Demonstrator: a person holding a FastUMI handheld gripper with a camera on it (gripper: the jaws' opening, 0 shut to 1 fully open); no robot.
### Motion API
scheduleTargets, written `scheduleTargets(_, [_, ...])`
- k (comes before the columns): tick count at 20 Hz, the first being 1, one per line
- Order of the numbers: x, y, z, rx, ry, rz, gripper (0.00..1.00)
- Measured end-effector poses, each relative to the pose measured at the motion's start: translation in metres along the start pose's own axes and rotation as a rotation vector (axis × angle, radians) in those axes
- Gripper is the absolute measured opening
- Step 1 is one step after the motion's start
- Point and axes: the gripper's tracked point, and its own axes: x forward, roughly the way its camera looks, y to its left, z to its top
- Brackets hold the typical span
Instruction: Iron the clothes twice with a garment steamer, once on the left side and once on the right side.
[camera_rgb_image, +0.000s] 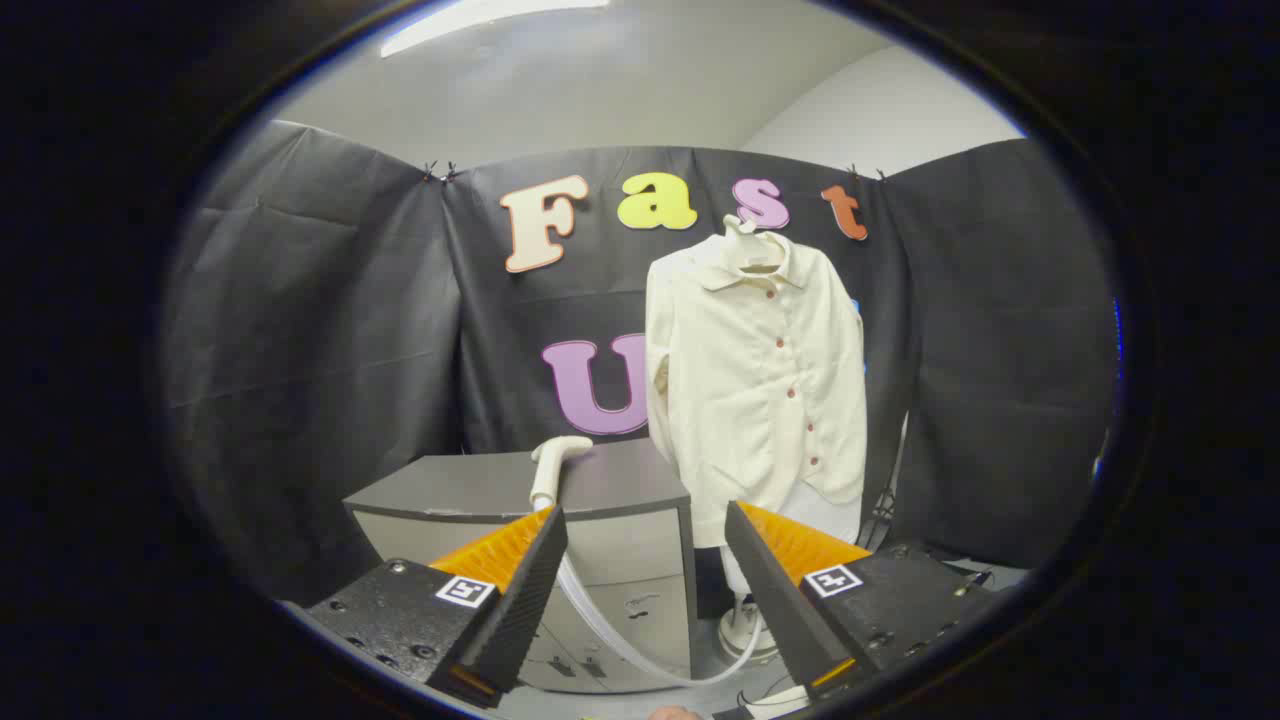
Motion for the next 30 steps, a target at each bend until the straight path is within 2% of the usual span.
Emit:
scheduleTargets(12, [0.011,0.039,0.006,0.116,-0.008,0.034,0.96])
scheduleTargets(17, [0.023,0.05,-0.008,0.082,0.026,0.015,0.96])
scheduleTargets(23, [0.061,0.058,-0.03,0.021,0.109,-0.02,0.96])
scheduleTargets(30, [0.119,0.079,-0.038,0.0,0.151,0.057,0.97])
